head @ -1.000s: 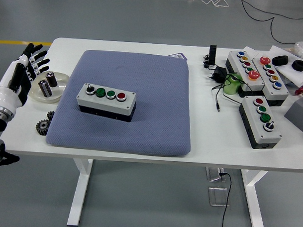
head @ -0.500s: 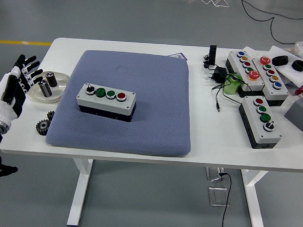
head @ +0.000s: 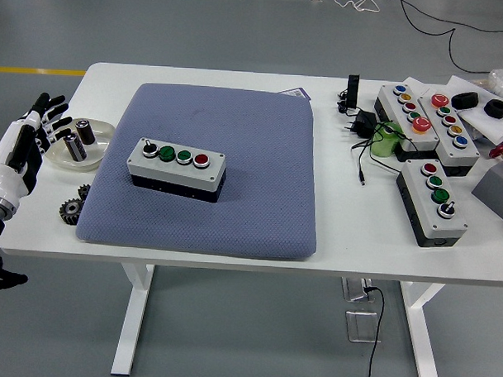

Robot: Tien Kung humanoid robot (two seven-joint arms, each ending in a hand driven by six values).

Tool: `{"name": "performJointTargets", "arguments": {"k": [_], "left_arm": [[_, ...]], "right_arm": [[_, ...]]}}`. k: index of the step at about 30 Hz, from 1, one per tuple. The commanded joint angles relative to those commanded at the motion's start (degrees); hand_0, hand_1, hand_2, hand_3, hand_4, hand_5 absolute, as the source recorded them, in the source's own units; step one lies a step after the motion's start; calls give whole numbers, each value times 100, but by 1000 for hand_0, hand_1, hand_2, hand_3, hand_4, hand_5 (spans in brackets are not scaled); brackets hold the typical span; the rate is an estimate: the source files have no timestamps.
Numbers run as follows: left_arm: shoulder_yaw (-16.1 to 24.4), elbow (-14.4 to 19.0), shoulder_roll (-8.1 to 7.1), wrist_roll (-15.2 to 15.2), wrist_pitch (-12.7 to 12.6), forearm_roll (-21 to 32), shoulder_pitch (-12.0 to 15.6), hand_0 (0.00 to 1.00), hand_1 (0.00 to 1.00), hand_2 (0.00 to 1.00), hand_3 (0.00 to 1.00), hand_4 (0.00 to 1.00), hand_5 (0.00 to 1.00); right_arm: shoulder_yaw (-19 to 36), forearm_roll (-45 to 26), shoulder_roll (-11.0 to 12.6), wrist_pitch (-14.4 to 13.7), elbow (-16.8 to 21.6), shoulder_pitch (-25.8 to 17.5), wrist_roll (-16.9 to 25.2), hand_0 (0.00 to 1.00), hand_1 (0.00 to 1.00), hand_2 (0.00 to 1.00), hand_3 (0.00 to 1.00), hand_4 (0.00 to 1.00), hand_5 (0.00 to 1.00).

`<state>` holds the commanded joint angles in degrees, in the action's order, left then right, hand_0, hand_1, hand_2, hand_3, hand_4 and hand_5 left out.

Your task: Pick up the button,place it on the desk,press the button,press the button

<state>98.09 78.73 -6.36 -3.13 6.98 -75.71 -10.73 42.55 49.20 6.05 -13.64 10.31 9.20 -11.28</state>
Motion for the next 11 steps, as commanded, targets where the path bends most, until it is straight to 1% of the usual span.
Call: {"name": "performJointTargets", "arguments": {"k": [11], "left_arm": [[11,-107,16,-47,-97,-92,58,834,872,888,868,755,998]], "right_arm": [[-55,-37,-7,4,0,-60,-12,643,577,634,628,233,255]]}}
